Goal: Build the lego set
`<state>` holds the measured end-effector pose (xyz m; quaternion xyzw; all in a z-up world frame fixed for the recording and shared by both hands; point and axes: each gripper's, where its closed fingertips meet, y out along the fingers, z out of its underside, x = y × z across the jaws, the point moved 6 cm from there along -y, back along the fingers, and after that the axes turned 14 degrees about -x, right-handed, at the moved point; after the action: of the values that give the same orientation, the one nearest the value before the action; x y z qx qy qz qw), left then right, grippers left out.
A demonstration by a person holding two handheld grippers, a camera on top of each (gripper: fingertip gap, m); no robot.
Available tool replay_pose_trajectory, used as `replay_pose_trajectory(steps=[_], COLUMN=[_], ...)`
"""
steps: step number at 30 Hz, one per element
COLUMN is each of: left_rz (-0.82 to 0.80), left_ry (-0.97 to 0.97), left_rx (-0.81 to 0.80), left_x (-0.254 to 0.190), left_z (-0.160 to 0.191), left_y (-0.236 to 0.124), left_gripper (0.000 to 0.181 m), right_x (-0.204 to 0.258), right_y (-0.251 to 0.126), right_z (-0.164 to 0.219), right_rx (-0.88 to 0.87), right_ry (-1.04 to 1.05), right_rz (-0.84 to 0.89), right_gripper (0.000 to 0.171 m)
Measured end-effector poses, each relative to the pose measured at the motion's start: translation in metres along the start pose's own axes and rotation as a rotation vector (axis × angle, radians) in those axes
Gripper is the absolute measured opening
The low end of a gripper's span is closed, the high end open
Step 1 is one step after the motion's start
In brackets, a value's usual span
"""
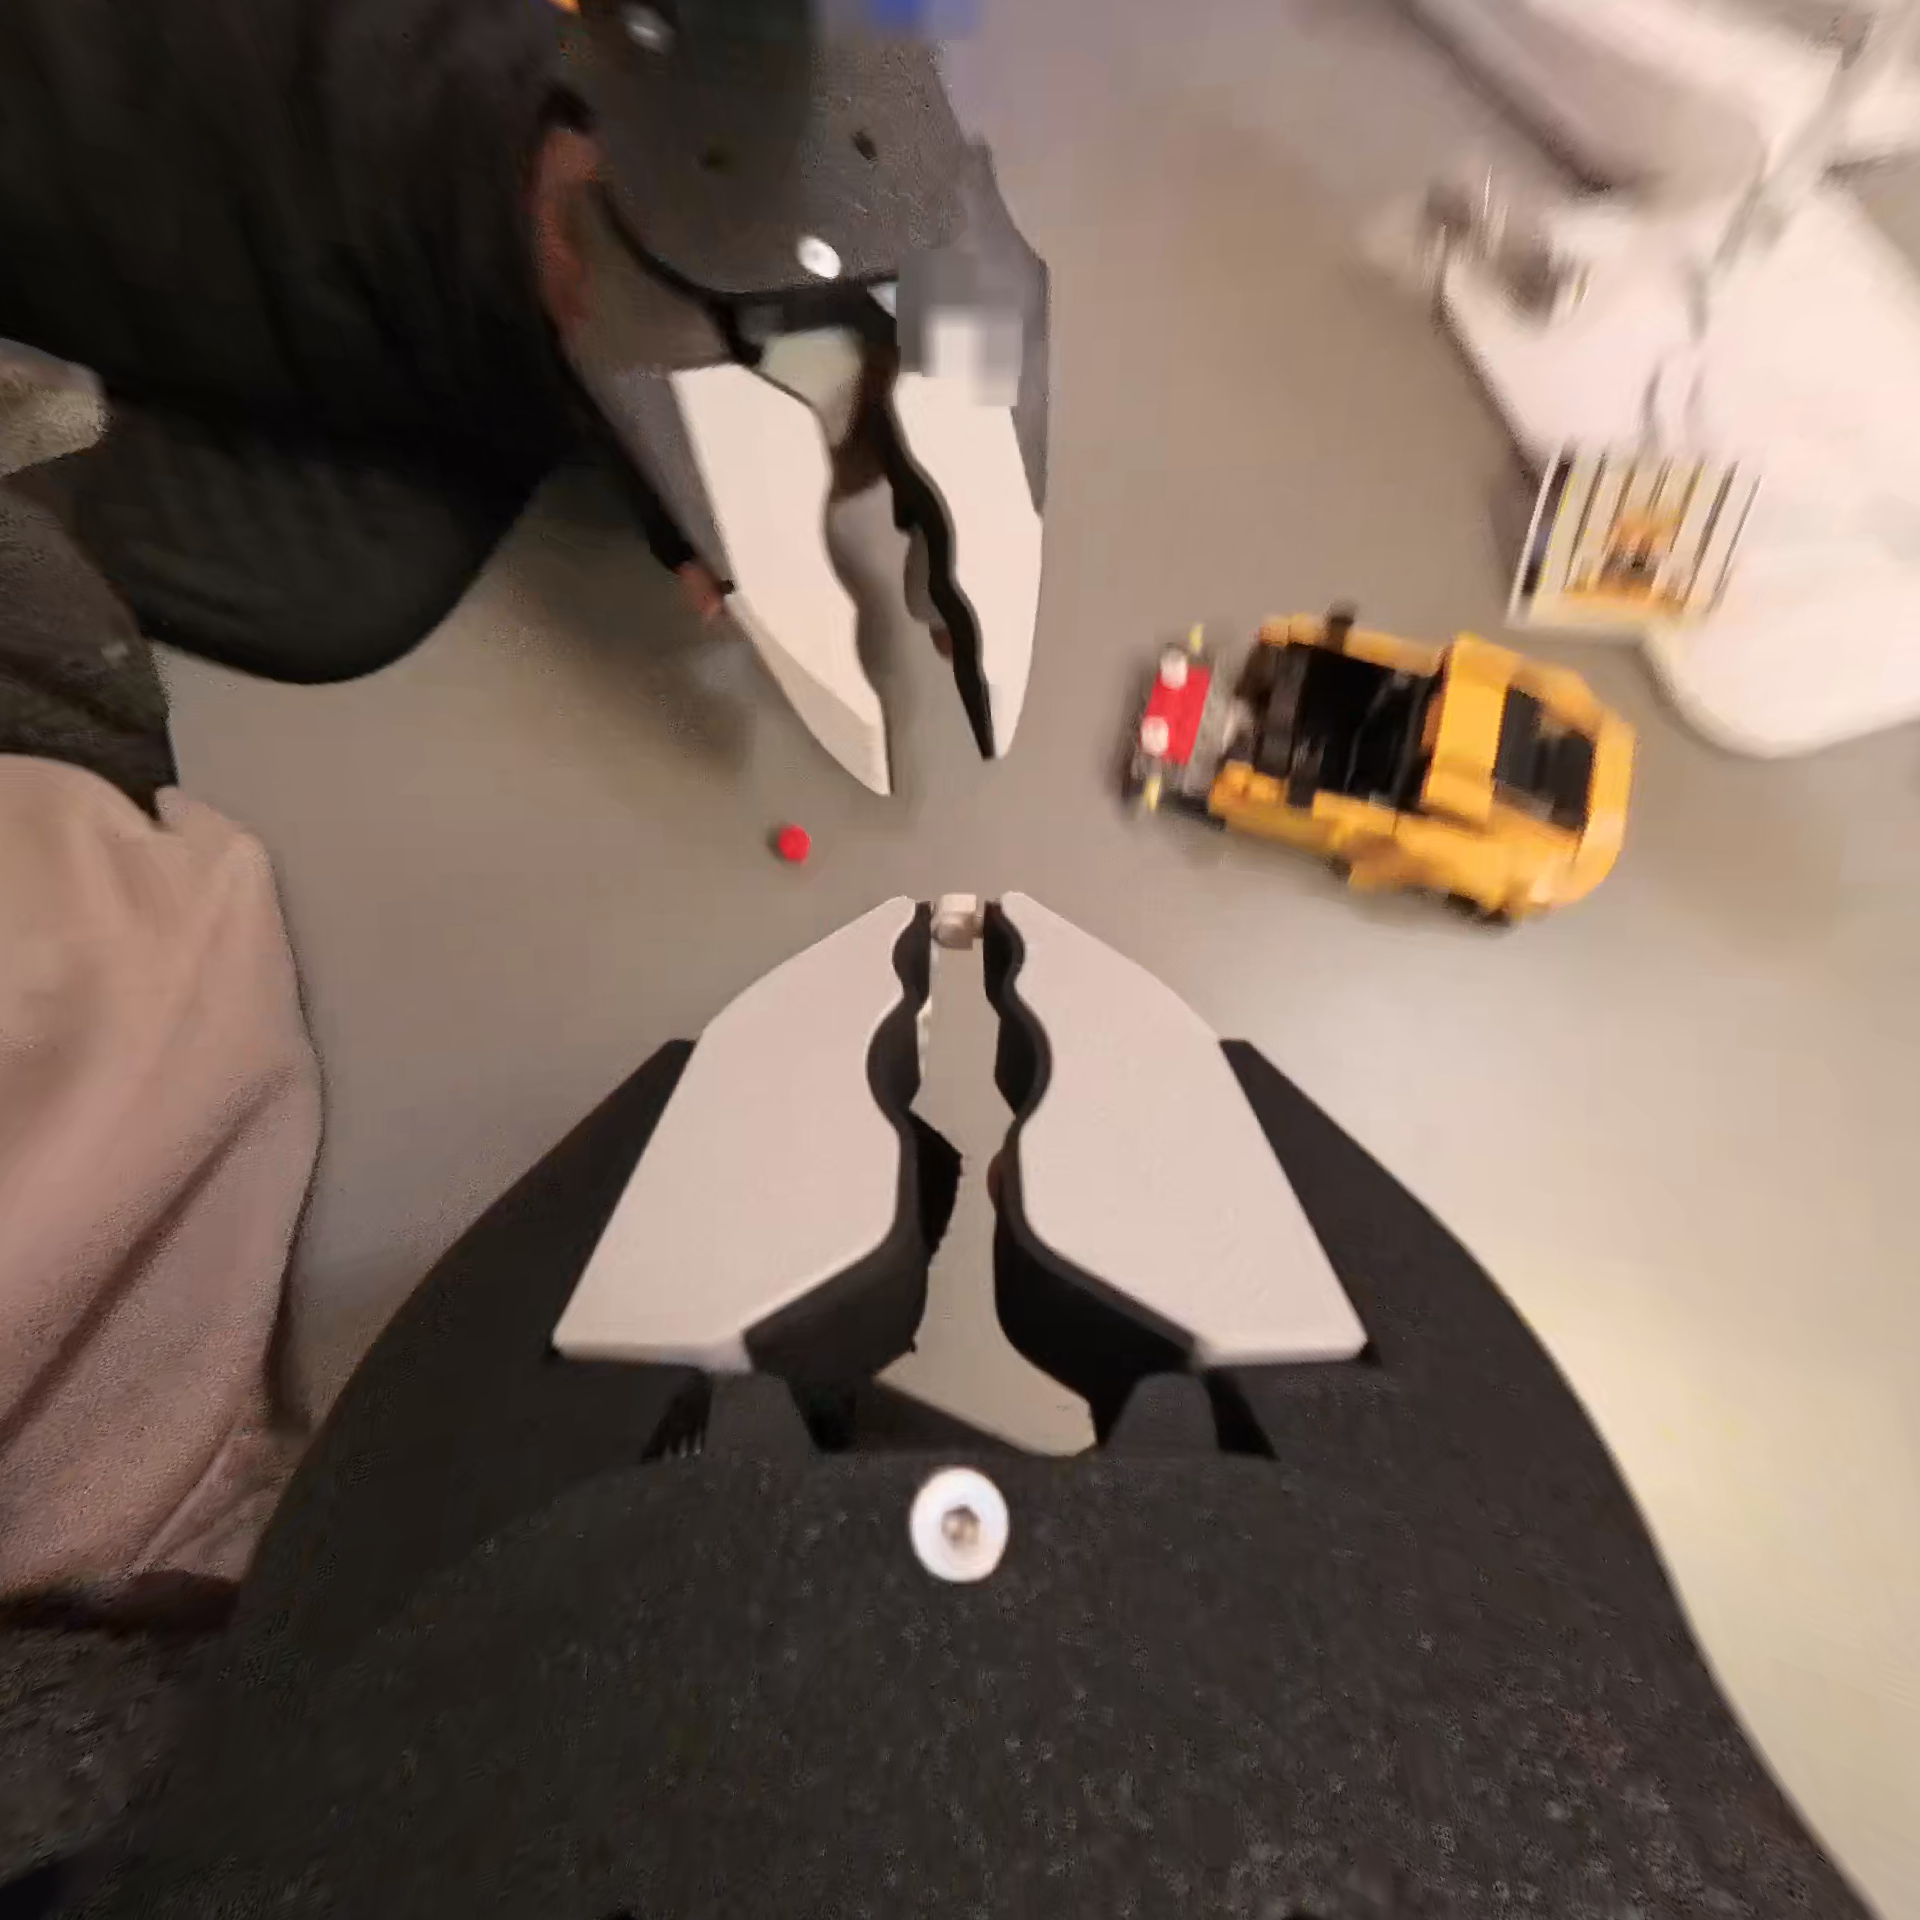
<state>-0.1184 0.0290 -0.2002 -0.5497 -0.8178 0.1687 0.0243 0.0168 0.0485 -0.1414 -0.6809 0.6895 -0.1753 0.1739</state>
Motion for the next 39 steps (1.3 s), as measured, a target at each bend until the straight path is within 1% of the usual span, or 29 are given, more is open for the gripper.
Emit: replay_pose_trajectory(steps=[2,5,7,11,15,17,19,21,22,23,28,33,39], left_rz=[0.035,0.094,0.115,0.15,0.175,0.176,0.177,0.157,0.146,0.143,0.119,0.112,0.104], left_ry=[0.046,0.119,0.155,0.195,0.202,0.191,0.179,0.182,0.185,0.186,0.173,0.184,0.178], left_rx=[0.085,0.155,0.165,0.16,0.153,0.147,0.139,0.149,0.153,0.153,0.156,0.165,0.15], left_x=[0.002,0.001,0.0,-0.007,-0.014,-0.013,-0.012,-0.011,-0.011,-0.012,-0.015,-0.017,-0.017], left_z=[0.011,0.019,0.019,0.018,0.018,0.017,0.015,0.015,0.016,0.016,0.016,0.017,0.018], left_y=[0.013,0.03,0.036,0.043,0.045,0.046,0.048,0.052,0.053,0.053,0.05,0.05,0.05], left_gripper=[0.031,0.036,0.034,0.022,0.021,0.026,0.026,0.02,0.011,0.01,0.01,0.01,0.01], right_x=[-0.008,-0.012,-0.009,-0.003,0.001,0.002,0.002,0.002,0.001,0.001,0.004,0.005,0.005], right_y=[0.005,0.012,0.017,0.027,0.033,0.033,0.034,0.036,0.037,0.038,0.042,0.046,0.048], right_z=[0.016,0.03,0.035,0.04,0.044,0.043,0.041,0.04,0.039,0.04,0.041,0.043,0.043], right_rx=[0.104,0.195,0.24,0.306,0.363,0.377,0.384,0.401,0.408,0.416,0.413,0.443,0.499], right_ry=[0.122,0.194,0.192,0.194,0.177,0.151,0.122,0.101,0.091,0.085,0.03,-0.023,-0.033], right_rz=[0.035,0.042,0.027,-0.009,-0.036,-0.046,-0.056,-0.062,-0.064,-0.067,-0.097,-0.101,-0.104], right_gripper=[0.009,0.009,0.009,0.009,0.009,0.009,0.009,0.009,0.009,0.009,0.009,0.009,0.009])
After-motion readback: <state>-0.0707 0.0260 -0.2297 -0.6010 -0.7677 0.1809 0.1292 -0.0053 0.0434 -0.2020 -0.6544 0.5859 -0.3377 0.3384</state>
